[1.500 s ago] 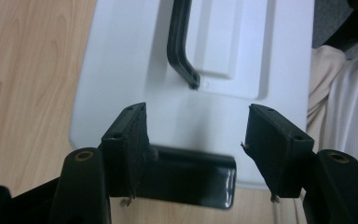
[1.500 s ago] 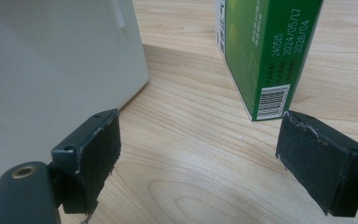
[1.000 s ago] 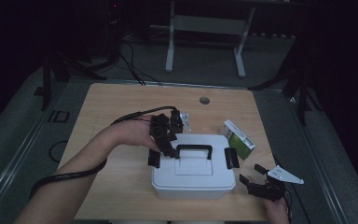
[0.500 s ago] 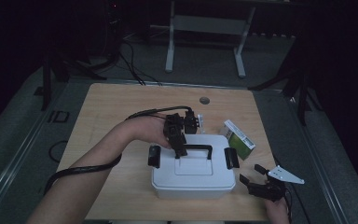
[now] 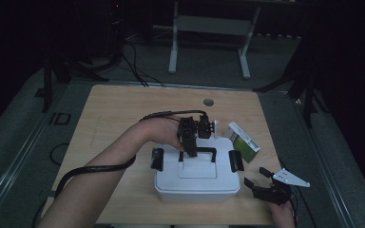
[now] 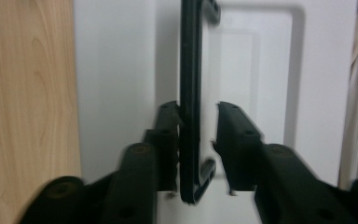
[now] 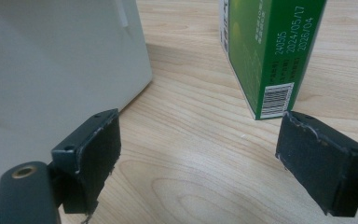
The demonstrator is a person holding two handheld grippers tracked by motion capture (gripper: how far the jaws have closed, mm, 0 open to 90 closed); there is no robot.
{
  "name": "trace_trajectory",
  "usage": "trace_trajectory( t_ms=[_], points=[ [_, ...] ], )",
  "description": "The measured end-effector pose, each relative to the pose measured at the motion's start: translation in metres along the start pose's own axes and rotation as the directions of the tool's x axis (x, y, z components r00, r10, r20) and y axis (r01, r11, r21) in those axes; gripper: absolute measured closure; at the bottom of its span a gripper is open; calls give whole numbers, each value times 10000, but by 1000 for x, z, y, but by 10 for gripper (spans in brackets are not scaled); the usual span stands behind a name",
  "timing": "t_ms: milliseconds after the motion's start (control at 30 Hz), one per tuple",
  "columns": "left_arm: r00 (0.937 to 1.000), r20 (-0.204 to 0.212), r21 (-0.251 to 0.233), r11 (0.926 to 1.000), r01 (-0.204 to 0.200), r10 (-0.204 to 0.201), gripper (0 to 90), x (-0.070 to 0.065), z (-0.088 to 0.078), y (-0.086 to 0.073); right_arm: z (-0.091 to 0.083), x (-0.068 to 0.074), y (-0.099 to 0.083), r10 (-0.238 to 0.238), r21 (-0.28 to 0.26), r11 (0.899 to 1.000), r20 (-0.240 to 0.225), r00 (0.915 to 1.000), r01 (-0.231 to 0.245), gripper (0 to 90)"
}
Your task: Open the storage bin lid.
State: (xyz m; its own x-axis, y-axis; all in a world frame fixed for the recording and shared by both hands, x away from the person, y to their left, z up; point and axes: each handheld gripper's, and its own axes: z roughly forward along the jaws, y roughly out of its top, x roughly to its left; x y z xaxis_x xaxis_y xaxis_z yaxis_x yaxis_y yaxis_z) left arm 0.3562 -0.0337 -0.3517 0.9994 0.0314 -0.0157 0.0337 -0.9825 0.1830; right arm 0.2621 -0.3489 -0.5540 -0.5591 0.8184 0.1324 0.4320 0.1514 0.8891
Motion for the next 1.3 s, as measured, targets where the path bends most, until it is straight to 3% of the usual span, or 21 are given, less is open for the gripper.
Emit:
trace_trajectory(
  t_ms=[300,700,1300],
  points=[
    [9996,265,737,9973,72,-92,815,1,6,8,0,0,0,2,-13,10000,-35,10000,-2,135],
    [9978,645,959,9953,90,-153,841,-1,5,12,0,0,0,10,6,10000,-35,10000,-10,135],
    [9989,463,925,9957,-26,-17,843,-4,-7,11,0,-1,0,69,-5,10000,-56,10000,-69,135]
  ],
)
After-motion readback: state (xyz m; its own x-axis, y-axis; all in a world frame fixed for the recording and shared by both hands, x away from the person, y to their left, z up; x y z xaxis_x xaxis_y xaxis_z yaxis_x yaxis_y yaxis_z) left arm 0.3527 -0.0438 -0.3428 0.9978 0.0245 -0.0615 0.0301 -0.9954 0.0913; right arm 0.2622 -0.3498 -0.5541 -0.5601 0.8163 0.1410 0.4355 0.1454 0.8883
